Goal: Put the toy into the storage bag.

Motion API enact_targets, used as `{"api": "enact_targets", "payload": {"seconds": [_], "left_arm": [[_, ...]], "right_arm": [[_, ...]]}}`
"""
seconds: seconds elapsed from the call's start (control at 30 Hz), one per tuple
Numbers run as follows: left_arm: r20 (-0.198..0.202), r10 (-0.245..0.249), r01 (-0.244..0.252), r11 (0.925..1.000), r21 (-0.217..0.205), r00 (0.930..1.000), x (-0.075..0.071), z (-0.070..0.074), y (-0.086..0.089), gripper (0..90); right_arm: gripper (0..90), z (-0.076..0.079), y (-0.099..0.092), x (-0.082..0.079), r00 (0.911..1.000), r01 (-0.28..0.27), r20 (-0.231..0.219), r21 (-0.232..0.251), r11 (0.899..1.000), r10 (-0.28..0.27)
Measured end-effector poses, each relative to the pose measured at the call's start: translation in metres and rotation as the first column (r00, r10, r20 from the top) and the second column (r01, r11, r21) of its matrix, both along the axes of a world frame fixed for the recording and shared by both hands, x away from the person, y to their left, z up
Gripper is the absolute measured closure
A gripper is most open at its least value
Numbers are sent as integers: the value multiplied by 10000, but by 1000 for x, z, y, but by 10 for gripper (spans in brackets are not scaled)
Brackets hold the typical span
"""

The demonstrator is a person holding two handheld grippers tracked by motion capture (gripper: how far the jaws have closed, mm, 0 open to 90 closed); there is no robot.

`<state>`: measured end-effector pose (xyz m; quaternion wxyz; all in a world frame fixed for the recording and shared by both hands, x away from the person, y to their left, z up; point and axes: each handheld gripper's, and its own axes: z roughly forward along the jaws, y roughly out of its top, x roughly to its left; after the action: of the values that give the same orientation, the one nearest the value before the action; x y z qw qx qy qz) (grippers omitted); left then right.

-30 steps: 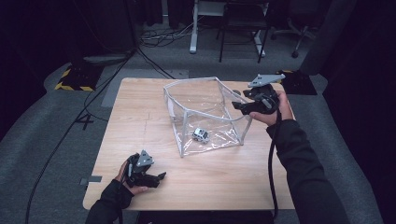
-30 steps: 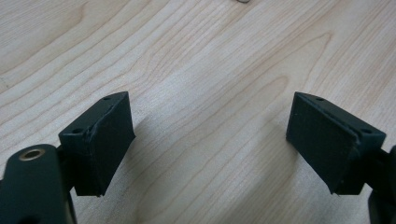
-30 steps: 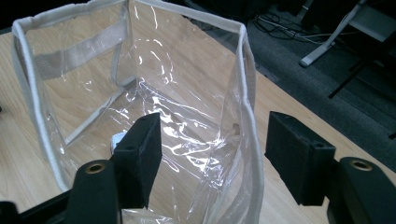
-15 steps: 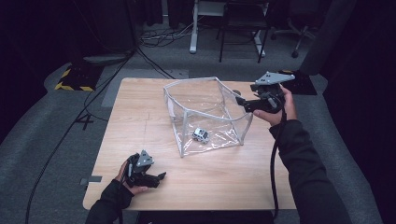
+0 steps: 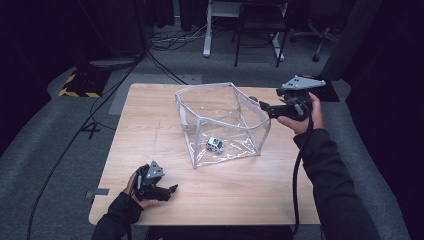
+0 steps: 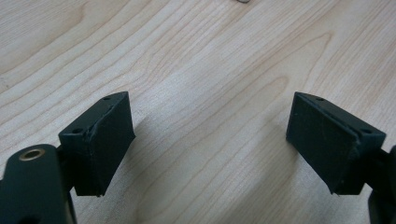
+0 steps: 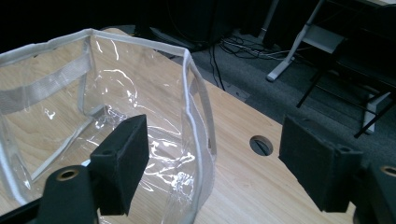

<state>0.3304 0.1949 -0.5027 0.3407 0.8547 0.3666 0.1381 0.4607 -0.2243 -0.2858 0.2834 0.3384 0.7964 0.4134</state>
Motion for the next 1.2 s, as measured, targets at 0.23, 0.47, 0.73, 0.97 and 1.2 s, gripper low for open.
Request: {"api": "enact_targets", "payload": {"seconds": [0.23,0.47,0.73,0.97,1.2], "left_arm": [[26,10,-10,10000,28,10000,0,0,0,152],[1,0,0,10000,3,10000,0,0,0,152],[-27,-7,7,10000,-21,10000,0,0,0,152],[25,8,-8,10000,25,10000,0,0,0,152],[28,12,-12,10000,31,10000,0,0,0,152]], "right_arm": [[253,1,-10,0,9999,108,62,24,9999,-108],[254,2,-17,-2,9995,317,9,76,9995,-317],[257,-1,-25,-5,9994,351,26,61,9994,-352],[257,-5,-32,-7,9994,345,39,65,9994,-345],[259,-12,-37,-9,9995,322,-26,-41,9995,-322]]}}
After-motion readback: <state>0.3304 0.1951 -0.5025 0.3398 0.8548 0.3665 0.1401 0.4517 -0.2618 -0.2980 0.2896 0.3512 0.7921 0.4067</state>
